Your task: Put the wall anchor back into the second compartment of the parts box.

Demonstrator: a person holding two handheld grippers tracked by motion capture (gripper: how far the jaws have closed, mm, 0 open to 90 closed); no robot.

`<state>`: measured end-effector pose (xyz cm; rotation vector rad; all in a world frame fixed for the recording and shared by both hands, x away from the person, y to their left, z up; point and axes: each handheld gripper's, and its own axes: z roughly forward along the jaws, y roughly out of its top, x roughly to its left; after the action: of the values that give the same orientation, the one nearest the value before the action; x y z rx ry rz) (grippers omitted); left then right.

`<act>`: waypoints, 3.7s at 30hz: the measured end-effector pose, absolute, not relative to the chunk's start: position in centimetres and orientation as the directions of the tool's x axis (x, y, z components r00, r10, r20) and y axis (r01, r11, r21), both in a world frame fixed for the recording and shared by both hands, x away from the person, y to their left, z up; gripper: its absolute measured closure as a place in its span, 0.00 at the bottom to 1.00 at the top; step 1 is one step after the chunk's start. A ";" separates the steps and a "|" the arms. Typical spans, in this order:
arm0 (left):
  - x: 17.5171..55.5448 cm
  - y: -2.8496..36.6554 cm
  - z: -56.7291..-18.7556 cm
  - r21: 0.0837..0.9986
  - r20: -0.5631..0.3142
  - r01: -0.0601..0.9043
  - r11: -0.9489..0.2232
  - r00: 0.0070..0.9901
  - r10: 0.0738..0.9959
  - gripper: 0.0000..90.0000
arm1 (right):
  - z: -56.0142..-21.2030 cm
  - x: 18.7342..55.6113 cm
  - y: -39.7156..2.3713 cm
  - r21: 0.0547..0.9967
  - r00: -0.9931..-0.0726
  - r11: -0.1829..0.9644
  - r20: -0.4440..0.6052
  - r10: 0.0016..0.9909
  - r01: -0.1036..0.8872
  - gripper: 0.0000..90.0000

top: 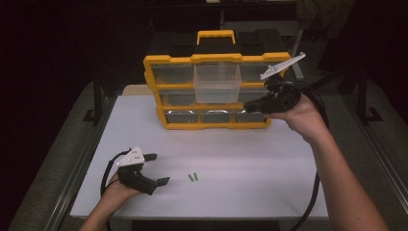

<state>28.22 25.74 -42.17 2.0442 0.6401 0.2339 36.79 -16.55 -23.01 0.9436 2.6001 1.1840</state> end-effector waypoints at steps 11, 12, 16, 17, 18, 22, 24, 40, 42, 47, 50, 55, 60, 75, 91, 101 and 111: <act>28.2 25.7 -42.2 0.840 -0.095 0.353 -0.413 0.844 0.528 0.01 | -18.9 37.6 -17.3 0.742 -0.783 0.479 0.098 0.615 0.469 0.92; 28.2 25.8 -42.2 0.838 -0.095 0.354 -0.415 0.844 0.529 0.01 | -18.6 37.7 -17.4 0.744 -0.783 0.480 0.093 0.615 0.465 0.92; 28.2 25.8 -42.1 0.837 -0.089 0.350 -0.422 0.846 0.526 0.01 | -17.3 38.0 -17.4 0.755 -0.780 0.473 0.082 0.620 0.455 0.92; 28.2 25.8 -42.1 0.837 -0.086 0.348 -0.423 0.846 0.526 0.01 | -17.0 38.1 -17.4 0.757 -0.780 0.471 0.082 0.620 0.454 0.92; 28.2 25.8 -42.2 0.838 -0.086 0.347 -0.421 0.846 0.526 0.01 | -16.7 38.2 -17.3 0.758 -0.780 0.470 0.081 0.620 0.452 0.92; 28.2 25.8 -42.1 0.839 -0.087 0.347 -0.420 0.846 0.526 0.01 | -15.8 38.6 -16.8 0.761 -0.781 0.469 0.077 0.620 0.447 0.92; 28.2 25.8 -42.1 0.839 -0.086 0.347 -0.420 0.846 0.525 0.01 | -15.5 38.8 -16.6 0.763 -0.784 0.471 0.076 0.616 0.443 0.92; 28.2 25.9 -42.1 0.843 -0.092 0.346 -0.411 0.847 0.524 0.01 | -14.7 40.7 -12.8 0.755 -0.807 0.503 0.057 0.587 0.420 0.92; 28.2 25.9 -42.1 0.842 -0.089 0.345 -0.414 0.847 0.524 0.01 | -14.8 41.0 -12.3 0.749 -0.808 0.512 0.053 0.587 0.421 0.92; 28.1 25.8 -42.2 0.845 -0.095 0.347 -0.406 0.846 0.525 0.01 | -15.4 41.7 -11.1 0.725 -0.811 0.540 0.042 0.584 0.427 0.92; 28.1 25.8 -42.1 0.845 -0.095 0.348 -0.406 0.845 0.526 0.01 | -15.6 41.9 -10.7 0.715 -0.812 0.549 0.044 0.582 0.433 0.91; 28.1 25.8 -42.2 0.844 -0.097 0.349 -0.406 0.845 0.525 0.01 | -15.5 41.8 -10.9 0.730 -0.804 0.535 0.034 0.593 0.425 0.72; 28.2 25.9 -42.1 0.841 -0.087 0.342 -0.419 0.850 0.520 0.01 | -15.2 41.3 -11.5 0.745 -0.800 0.518 0.034 0.598 0.419 0.65; 28.1 25.7 -42.2 0.840 -0.094 0.347 -0.416 0.850 0.519 0.01 | -15.5 39.2 -14.5 0.766 -0.782 0.483 0.041 0.622 0.424 0.40; 28.1 25.6 -42.3 0.842 -0.098 0.348 -0.412 0.850 0.517 0.01 | -20.4 37.0 -15.4 0.779 -0.793 0.473 0.050 0.608 0.412 0.24; 28.1 25.6 -42.3 0.843 -0.098 0.347 -0.411 0.850 0.518 0.01 | -24.7 36.3 -14.9 0.767 -0.795 0.473 0.080 0.602 0.435 0.20; 28.1 25.6 -42.3 0.842 -0.097 0.345 -0.413 0.852 0.515 0.01 | -29.0 35.5 -13.9 0.752 -0.786 0.467 0.109 0.608 0.466 0.19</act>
<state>28.14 25.58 -42.34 2.0426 0.6287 0.2172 35.53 -13.92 -29.04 0.9387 2.5373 1.2175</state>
